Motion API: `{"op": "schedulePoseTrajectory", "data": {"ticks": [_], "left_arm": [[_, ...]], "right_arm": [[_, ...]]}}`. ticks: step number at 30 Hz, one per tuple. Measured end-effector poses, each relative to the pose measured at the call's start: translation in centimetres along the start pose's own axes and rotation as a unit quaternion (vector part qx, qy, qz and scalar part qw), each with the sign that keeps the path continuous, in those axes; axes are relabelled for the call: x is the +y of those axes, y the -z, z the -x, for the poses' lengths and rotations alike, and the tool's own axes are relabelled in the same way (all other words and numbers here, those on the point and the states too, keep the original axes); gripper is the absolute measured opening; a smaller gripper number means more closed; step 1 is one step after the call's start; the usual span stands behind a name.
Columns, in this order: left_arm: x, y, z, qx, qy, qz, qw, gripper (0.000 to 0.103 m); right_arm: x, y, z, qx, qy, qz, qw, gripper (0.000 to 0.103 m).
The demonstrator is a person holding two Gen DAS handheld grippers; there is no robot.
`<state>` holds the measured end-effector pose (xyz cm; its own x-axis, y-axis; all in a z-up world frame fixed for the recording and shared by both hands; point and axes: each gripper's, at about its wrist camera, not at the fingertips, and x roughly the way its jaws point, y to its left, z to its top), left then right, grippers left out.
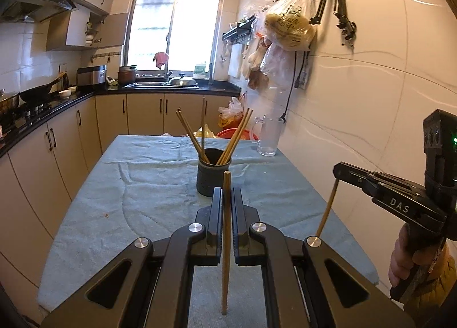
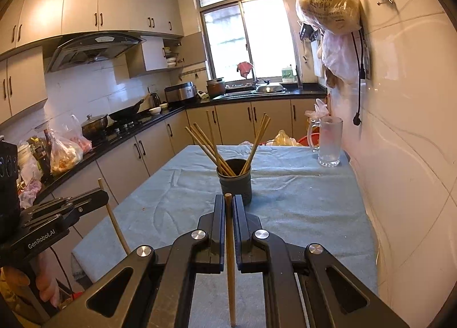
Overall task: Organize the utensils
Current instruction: 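Raise both held chopsticks upright and carry them above the black cup, then lower the chopsticks into the black cup and open both tools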
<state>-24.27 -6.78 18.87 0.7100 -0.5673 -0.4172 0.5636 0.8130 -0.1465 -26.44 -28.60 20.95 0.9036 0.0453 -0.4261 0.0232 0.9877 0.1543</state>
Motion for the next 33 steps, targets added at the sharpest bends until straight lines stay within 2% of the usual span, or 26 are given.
{"op": "schedulePoseTrajectory", "data": {"ticks": [10,18,24,29,33], "left_arm": [[0.1,-0.6,0.8,-0.009,0.021,0.010,0.9997,0.005],[0.7,-2.2,0.0,-0.018,0.023,0.014,0.9995,0.005],[1.8,-5.8,-2.1,-0.035,0.020,0.032,0.9987,0.005],[2.0,-10.4,-4.2,-0.085,-0.003,0.026,0.9960,0.005],[1.8,-14.0,-7.0,-0.117,-0.021,0.028,0.9925,0.005]], "right_arm": [[0.5,-0.3,1.0,-0.014,-0.012,0.002,1.000,0.006],[0.6,-2.1,0.5,-0.028,-0.010,0.008,1.000,0.006],[0.3,-4.9,-1.0,-0.044,-0.009,0.010,0.999,0.006],[-0.3,-8.7,-2.9,-0.083,-0.005,0.002,0.997,0.006],[-0.5,-12.1,-5.5,-0.112,0.018,0.001,0.994,0.006]]}}
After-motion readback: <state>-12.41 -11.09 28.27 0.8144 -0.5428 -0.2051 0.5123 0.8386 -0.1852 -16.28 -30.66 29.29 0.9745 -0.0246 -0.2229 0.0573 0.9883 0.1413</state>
